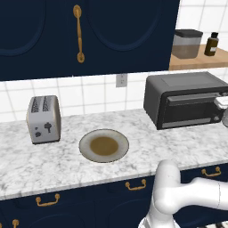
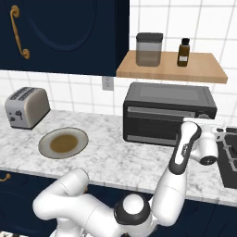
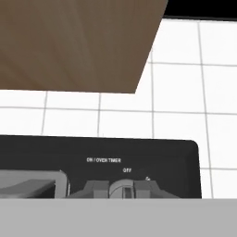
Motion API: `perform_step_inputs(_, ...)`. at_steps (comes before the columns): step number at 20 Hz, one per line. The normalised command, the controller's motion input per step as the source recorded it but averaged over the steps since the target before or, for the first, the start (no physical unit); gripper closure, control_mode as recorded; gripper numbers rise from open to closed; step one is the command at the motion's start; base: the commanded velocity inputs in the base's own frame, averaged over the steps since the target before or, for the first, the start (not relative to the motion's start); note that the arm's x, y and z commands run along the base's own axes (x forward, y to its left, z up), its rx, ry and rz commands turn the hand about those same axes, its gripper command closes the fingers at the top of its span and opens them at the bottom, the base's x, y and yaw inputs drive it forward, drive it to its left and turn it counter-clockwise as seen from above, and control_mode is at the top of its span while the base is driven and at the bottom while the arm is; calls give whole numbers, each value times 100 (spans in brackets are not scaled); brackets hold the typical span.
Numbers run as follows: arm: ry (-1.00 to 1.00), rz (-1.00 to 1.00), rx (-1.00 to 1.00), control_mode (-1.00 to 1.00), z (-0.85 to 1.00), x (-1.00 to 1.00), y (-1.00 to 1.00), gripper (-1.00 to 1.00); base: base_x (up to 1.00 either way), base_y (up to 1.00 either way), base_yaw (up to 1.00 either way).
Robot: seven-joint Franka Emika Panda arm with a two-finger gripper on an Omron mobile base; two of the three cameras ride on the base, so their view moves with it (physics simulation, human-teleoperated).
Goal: Pick up the kebab skewer and baguette bread, and place them inside the toaster oven. Close the toaster oven door and start by setting the timer.
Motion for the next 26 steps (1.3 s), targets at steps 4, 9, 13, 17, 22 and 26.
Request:
perform_step_inputs(4, 0, 0, 0, -100, 0, 2, 14, 100, 0, 0, 0)
perform_step_inputs(9, 0, 5, 0, -100, 0, 0, 11, 100, 0, 0, 0)
perform_step_inputs(13, 0, 15, 3, -100, 0, 0, 2, 100, 0, 0, 0)
perform_step_inputs(17, 0, 10, 5, -100, 0, 0, 3, 100, 0, 0, 0)
perform_step_inputs(22, 0, 1, 7, -100, 0, 0, 20, 100, 0, 0, 0)
perform_step_inputs(26, 3, 0, 13, -100, 0, 0, 6, 100, 0, 0, 0)
